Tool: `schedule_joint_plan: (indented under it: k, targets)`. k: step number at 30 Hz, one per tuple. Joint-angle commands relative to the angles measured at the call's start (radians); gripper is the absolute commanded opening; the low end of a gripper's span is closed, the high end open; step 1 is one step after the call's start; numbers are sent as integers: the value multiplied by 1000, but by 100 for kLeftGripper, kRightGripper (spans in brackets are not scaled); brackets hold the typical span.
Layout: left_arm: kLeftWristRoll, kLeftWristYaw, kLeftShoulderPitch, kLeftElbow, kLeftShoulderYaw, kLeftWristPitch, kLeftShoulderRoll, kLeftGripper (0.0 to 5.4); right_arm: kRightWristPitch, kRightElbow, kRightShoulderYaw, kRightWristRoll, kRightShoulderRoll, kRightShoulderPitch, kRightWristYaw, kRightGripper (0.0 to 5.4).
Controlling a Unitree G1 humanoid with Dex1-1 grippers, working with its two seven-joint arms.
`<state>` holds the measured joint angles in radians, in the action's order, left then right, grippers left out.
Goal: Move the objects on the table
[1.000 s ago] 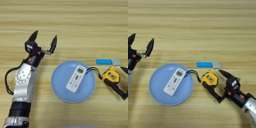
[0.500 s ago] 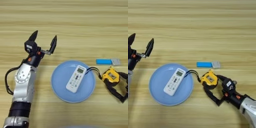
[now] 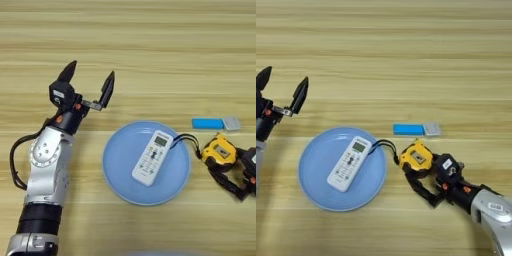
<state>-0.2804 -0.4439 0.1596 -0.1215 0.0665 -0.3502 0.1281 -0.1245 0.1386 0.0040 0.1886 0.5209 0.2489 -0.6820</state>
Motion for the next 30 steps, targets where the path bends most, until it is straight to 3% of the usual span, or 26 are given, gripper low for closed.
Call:
schedule_joint_plan:
  k: [1,7,12,17,21,26,30]
  targets:
    - [-1,-6,-6,-2,0,-8,0,540,-21,-1,18,-21,-2,-25,12,425]
    - [0,-6,-5,-5,-1,-11,0,540,-21,-4,20,-18,-14,-40,17,425]
    - [2,-3,-6,-6,-2,-12,-2,540,43,36,-14,48,-64,-63,20,425]
    - [3,-2,-5,-8,-2,-14,-4,540,49,63,-26,71,-76,-103,21,425]
    - [7,1,-7,-9,-5,-17,-7,540,30,66,-15,56,-87,-191,46,425]
    - [13,7,-8,-10,-11,-21,-16,540,-22,-11,14,2,-127,-340,115,425]
    - [15,8,-10,-14,-12,-26,-19,540,-35,-71,44,-31,-160,-416,148,425]
